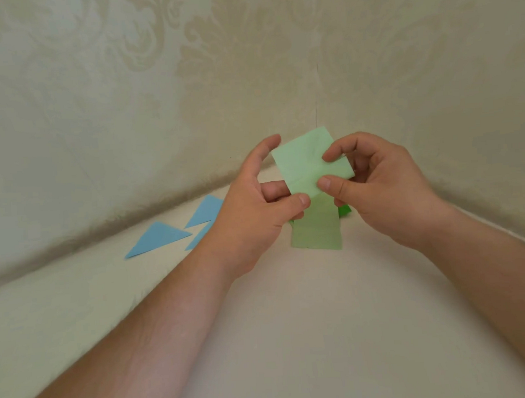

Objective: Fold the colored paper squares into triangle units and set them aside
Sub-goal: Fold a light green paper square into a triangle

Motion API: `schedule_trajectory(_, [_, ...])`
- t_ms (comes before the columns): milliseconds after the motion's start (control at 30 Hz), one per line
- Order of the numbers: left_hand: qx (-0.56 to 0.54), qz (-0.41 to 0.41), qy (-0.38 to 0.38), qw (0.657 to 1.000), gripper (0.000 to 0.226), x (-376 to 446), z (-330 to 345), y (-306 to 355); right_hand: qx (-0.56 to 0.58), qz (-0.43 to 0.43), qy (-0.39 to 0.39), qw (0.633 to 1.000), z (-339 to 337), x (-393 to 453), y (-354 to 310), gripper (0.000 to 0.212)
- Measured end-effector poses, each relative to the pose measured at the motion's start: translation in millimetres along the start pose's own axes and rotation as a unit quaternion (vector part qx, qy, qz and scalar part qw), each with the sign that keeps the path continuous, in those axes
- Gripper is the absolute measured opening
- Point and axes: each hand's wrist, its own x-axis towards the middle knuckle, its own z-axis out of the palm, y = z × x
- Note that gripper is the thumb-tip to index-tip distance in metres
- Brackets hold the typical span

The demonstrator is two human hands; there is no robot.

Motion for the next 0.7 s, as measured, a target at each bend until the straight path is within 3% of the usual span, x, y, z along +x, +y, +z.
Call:
schedule_trajectory(167, [0.002,-0.016,0.001,1.0,0.088,0.0,-1.4,-0.1,0.008,0.0,-0.017,1.0,-0.1,-0.6,1.3,0.038])
schedule_trajectory(367, [-0.006,-0.046,0.021,0.999,0.079,2.8,0.0,-0.7,0.013,0.002,-0.037,0.999,2.4,-0.9,3.0,0.04])
schedule_trajectory(700, [-0.054,-0.086,-0.003,0.995,0.036,3.9,-0.6,-4.5,0.016,-0.017,-0.044,0.999,0.9,-3.4,-1.3,0.045])
